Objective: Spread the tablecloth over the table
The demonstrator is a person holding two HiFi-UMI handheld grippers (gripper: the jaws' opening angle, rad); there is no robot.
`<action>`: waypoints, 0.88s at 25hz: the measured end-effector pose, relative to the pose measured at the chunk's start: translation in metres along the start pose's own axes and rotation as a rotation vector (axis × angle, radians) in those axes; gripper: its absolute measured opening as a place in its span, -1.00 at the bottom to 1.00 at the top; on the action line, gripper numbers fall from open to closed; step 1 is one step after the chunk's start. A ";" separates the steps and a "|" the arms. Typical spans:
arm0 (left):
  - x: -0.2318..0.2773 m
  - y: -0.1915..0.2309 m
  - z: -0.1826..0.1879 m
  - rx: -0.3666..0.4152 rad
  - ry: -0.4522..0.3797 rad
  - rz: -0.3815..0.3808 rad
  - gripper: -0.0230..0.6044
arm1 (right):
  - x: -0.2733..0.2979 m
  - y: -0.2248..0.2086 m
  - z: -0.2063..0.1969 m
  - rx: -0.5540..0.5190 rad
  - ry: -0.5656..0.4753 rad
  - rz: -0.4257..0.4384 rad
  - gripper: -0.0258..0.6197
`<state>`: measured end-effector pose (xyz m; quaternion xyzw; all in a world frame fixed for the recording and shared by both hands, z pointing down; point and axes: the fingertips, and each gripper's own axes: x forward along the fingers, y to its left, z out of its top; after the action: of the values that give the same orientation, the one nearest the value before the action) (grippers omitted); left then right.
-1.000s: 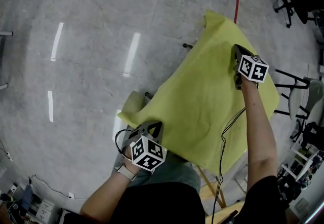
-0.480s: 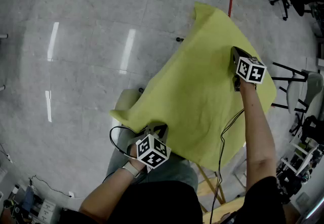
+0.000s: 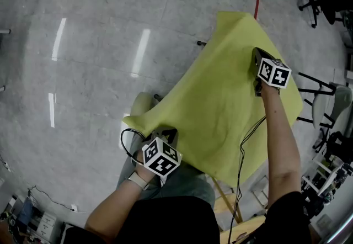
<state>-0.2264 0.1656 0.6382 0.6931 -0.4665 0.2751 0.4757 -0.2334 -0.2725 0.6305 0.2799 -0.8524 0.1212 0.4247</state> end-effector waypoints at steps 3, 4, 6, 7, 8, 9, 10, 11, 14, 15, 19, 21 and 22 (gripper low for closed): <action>-0.007 0.015 0.000 -0.001 0.002 0.045 -0.90 | 0.007 0.010 0.010 -0.001 -0.004 0.004 -0.89; -0.010 0.020 0.000 -0.002 0.001 0.064 -0.90 | 0.009 0.013 0.014 0.000 -0.007 0.006 -0.89; -0.014 0.030 0.000 -0.006 -0.003 0.099 -0.90 | 0.014 0.020 0.020 0.001 -0.012 0.013 -0.89; -0.016 0.035 0.000 -0.007 -0.005 0.111 -0.90 | 0.017 0.023 0.023 -0.003 -0.012 0.013 -0.89; -0.018 0.040 -0.001 -0.007 -0.006 0.119 -0.90 | 0.020 0.026 0.025 -0.008 -0.010 0.012 -0.89; -0.019 0.043 -0.001 -0.006 -0.006 0.126 -0.90 | 0.022 0.029 0.028 -0.011 -0.010 0.011 -0.89; -0.019 0.046 -0.002 -0.005 -0.004 0.134 -0.90 | 0.023 0.030 0.029 -0.010 -0.012 0.013 -0.89; -0.020 0.048 -0.002 -0.006 -0.001 0.144 -0.90 | 0.024 0.031 0.030 -0.001 -0.016 0.016 -0.89; -0.023 0.050 0.000 -0.006 -0.003 0.186 -0.90 | 0.018 0.028 0.030 0.028 -0.039 0.013 -0.88; -0.024 0.048 0.002 -0.004 -0.010 0.185 -0.90 | 0.016 0.027 0.029 0.026 -0.041 0.009 -0.88; -0.021 0.026 0.008 -0.002 -0.024 0.105 -0.90 | 0.008 0.018 0.020 -0.015 -0.017 -0.010 -0.88; -0.013 0.012 0.008 0.019 -0.003 0.059 -0.90 | 0.005 0.013 0.016 -0.025 -0.002 -0.015 -0.88; -0.008 0.004 0.007 0.030 0.012 0.037 -0.90 | 0.005 0.011 0.013 -0.028 0.008 -0.014 -0.88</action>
<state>-0.2342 0.1618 0.6306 0.6895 -0.4724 0.2950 0.4629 -0.2506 -0.2709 0.6265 0.2794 -0.8504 0.1076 0.4326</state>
